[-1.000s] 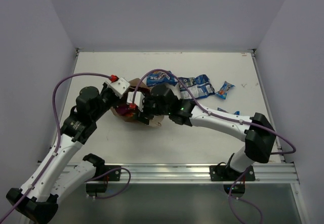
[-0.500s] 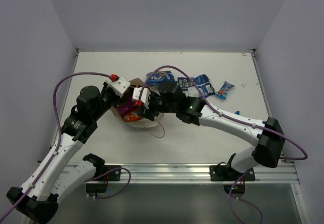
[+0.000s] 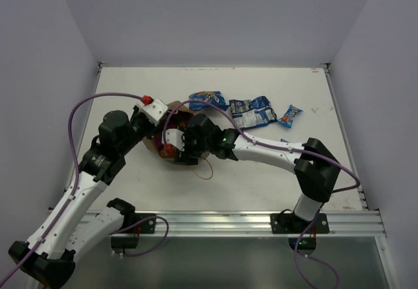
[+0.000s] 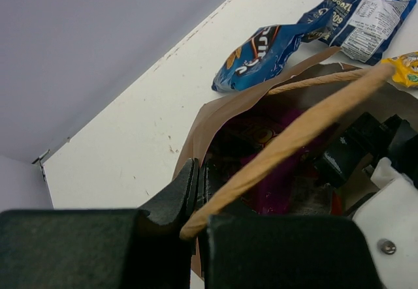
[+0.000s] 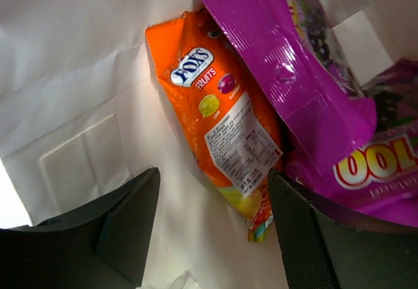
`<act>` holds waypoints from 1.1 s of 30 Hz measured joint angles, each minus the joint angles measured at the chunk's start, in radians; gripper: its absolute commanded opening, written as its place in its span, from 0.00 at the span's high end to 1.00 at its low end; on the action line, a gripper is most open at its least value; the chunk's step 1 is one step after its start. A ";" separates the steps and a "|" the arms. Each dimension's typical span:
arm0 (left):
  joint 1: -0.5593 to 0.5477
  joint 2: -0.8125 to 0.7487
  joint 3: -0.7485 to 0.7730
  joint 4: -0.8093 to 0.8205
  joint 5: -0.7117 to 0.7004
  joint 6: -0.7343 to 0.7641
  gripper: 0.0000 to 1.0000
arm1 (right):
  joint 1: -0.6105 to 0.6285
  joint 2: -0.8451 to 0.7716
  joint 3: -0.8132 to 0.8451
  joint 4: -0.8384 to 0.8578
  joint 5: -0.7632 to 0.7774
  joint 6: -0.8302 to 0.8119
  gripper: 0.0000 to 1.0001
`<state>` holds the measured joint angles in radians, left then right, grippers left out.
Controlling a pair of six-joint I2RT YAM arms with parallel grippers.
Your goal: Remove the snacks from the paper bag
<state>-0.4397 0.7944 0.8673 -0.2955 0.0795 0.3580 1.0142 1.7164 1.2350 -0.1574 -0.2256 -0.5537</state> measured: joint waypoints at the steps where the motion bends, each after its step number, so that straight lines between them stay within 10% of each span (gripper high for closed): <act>1: 0.000 0.002 0.002 0.000 0.000 -0.001 1.00 | 0.000 0.011 0.011 -0.012 -0.003 -0.009 0.30; 12: 0.000 0.025 0.026 -0.022 0.004 -0.022 1.00 | 0.013 0.119 0.076 -0.022 0.006 -0.066 0.40; 24: 0.000 0.024 0.031 -0.035 0.003 -0.026 1.00 | 0.013 0.180 0.091 0.003 0.086 -0.094 1.00; 33: 0.000 0.024 0.031 -0.032 0.001 -0.026 1.00 | 0.014 0.140 0.087 -0.016 0.103 -0.079 1.00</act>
<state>-0.4397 0.8181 0.8978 -0.3279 0.0803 0.3325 1.0286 1.8568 1.3224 -0.1738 -0.1223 -0.6327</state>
